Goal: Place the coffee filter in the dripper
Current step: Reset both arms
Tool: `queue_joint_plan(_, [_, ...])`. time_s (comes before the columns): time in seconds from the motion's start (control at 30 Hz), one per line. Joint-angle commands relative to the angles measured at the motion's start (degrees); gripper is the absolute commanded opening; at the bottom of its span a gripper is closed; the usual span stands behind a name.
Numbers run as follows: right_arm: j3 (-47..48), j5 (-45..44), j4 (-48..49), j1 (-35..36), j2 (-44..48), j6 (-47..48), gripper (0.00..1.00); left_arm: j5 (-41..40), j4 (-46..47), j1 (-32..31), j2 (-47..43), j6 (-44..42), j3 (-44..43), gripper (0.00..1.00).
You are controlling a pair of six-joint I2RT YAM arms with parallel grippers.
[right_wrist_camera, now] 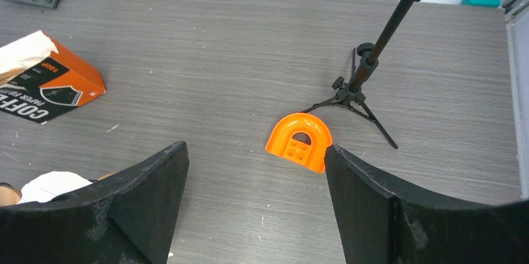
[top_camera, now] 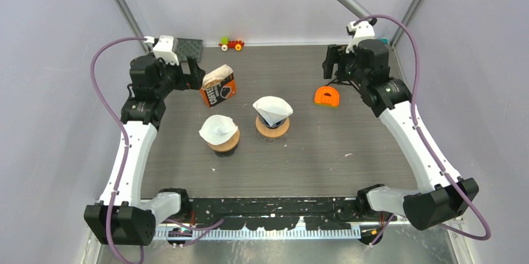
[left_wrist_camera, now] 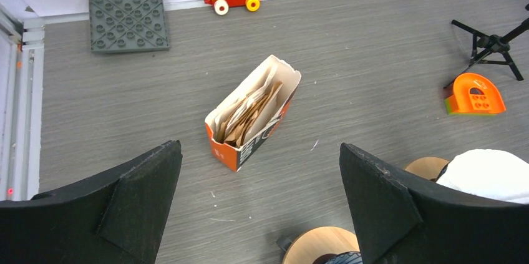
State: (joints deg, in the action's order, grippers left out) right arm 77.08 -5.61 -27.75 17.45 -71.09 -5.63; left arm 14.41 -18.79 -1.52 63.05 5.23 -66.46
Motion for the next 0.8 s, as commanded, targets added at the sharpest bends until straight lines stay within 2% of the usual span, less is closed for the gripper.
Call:
queue_joint_plan(0.0, [-0.4,-2.1,4.1,-0.1,2.7,1.5,0.84,-1.4,2.4,0.5,-1.5,-2.0,0.6,1.0])
queue_joint_plan(0.77, [-2.2,-2.1,4.5,-0.1,3.7,2.3,0.85,0.5,0.8,1.3,-3.0,-3.1,2.5,1.0])
